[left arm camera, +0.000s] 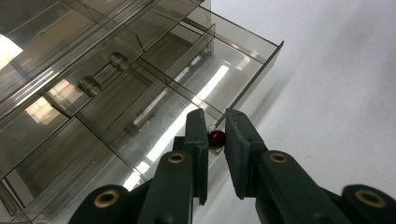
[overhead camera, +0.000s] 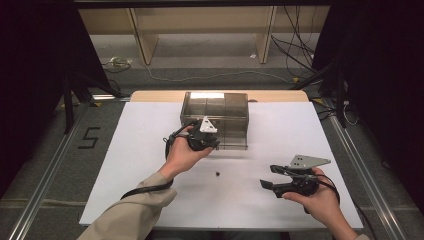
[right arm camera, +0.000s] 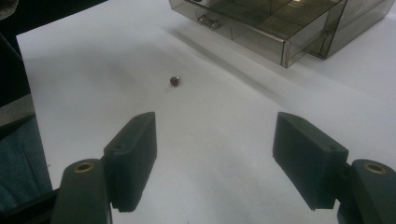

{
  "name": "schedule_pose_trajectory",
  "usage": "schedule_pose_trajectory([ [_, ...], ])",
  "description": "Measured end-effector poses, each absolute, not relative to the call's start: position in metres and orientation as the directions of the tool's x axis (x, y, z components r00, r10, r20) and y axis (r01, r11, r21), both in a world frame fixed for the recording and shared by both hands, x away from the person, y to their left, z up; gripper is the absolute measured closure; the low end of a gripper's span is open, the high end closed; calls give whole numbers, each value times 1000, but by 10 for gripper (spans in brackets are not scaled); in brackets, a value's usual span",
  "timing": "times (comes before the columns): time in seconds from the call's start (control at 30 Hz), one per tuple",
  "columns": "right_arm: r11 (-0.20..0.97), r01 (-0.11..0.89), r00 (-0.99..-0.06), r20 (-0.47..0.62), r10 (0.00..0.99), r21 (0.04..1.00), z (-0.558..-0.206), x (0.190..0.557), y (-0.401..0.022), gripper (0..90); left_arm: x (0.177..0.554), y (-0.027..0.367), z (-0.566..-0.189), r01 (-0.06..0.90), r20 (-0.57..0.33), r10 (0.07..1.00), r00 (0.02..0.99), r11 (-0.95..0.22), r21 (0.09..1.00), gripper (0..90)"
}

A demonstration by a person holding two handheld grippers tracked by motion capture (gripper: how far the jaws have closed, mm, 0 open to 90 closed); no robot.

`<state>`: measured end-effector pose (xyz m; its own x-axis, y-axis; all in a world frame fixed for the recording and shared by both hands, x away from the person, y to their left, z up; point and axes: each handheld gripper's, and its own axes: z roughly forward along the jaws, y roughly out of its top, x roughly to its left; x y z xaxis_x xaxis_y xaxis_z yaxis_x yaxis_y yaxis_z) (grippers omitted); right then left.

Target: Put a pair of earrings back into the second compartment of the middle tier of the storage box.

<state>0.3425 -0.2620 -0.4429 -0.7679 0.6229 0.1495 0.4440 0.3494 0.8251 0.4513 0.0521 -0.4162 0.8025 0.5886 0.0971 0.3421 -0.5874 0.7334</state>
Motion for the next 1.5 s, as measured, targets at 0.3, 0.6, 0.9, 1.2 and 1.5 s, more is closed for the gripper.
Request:
schedule_pose_trajectory([
  [0.3,352,444,-767,147,625,824,-443,342,-262,311,454,51,-417,345,100,593,799,-588,732,790],
  [0.6,352,444,-767,147,624,824,-443,342,-262,311,456,49,-417,341,104,593,798,-588,734,790],
  [0.9,350,445,-766,148,625,824,-443,342,-263,311,459,47,-417,337,118,590,799,-602,724,791],
  [1.2,350,445,-766,148,625,824,-443,342,-263,311,462,45,-418,340,121,590,798,-607,718,790],
  [1.5,349,446,-766,150,625,824,-443,342,-263,311,465,46,-420,347,117,595,795,-606,716,791],
])
